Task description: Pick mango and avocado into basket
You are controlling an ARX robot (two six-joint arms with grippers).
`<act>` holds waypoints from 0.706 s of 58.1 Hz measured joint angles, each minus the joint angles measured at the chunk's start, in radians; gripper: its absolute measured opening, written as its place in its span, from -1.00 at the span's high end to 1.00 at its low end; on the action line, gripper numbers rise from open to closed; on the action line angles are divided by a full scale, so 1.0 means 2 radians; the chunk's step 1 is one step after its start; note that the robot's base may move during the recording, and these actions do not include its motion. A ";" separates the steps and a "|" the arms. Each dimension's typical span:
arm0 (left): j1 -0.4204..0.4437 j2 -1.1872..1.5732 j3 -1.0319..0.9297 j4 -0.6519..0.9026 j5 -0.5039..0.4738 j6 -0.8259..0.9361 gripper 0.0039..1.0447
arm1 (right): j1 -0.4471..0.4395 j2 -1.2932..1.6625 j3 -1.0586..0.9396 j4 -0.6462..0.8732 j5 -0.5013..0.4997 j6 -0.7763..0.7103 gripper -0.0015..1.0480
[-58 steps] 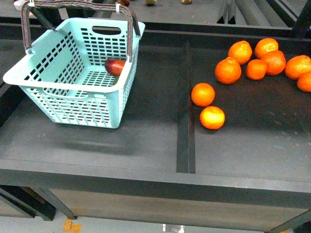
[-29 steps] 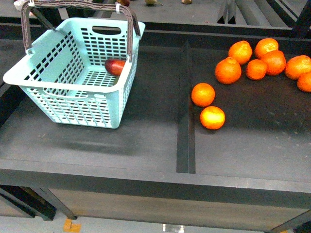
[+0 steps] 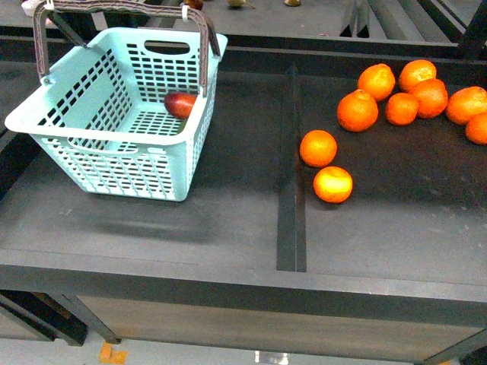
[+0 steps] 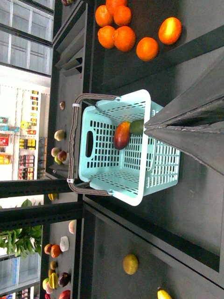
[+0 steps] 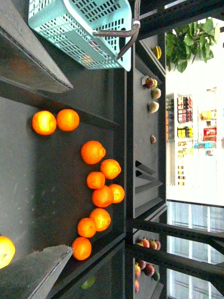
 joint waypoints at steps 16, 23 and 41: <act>0.000 0.000 0.000 0.000 0.000 0.000 0.96 | 0.000 0.000 0.000 0.000 0.000 0.000 -0.85; 0.000 0.000 0.000 0.000 0.000 0.000 0.96 | 0.000 0.000 0.000 0.000 0.000 0.000 -0.85; 0.000 0.000 0.000 0.000 0.000 0.000 0.84 | 0.000 0.000 0.000 0.000 0.000 0.000 -0.85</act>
